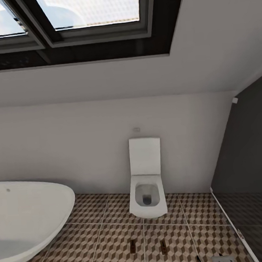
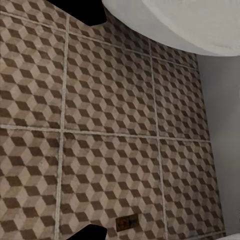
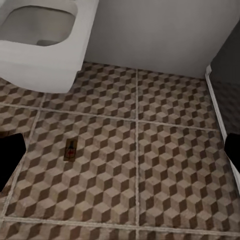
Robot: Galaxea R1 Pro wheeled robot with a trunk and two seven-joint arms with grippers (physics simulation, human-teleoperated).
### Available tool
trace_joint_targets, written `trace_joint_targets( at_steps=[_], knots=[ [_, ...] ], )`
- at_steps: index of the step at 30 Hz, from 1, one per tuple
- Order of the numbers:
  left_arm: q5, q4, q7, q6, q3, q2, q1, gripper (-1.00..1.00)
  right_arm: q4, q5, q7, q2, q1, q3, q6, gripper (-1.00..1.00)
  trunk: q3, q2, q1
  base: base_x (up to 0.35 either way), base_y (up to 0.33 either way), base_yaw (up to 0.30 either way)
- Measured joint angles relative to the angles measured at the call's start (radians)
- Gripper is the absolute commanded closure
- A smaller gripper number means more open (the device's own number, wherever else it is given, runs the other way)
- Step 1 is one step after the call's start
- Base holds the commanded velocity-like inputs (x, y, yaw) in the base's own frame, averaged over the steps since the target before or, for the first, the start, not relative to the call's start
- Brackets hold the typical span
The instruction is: Take the four mousetraps from the cabinet in the bathroom and place them on the bathroom floor. Make sure all four end up on the same floor surface, and ensure that at least two of them are either under or directly next to the same bathroom sink.
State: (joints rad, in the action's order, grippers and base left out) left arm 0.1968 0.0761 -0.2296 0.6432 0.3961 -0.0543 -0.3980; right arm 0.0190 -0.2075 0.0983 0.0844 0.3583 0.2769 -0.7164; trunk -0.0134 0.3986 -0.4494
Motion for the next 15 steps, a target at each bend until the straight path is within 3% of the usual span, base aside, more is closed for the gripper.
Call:
trace_joint_targets(
  at_steps=[15],
  knots=[
    [0.0,-0.001,0.002,-0.007,-0.001,0.002,0.0,-1.0,0.0,-0.015,-0.037,-0.007,-0.003,0.001,0.006,-1.0,0.017,0.001,0.0,0.0,0.0,0.0]
  ],
)
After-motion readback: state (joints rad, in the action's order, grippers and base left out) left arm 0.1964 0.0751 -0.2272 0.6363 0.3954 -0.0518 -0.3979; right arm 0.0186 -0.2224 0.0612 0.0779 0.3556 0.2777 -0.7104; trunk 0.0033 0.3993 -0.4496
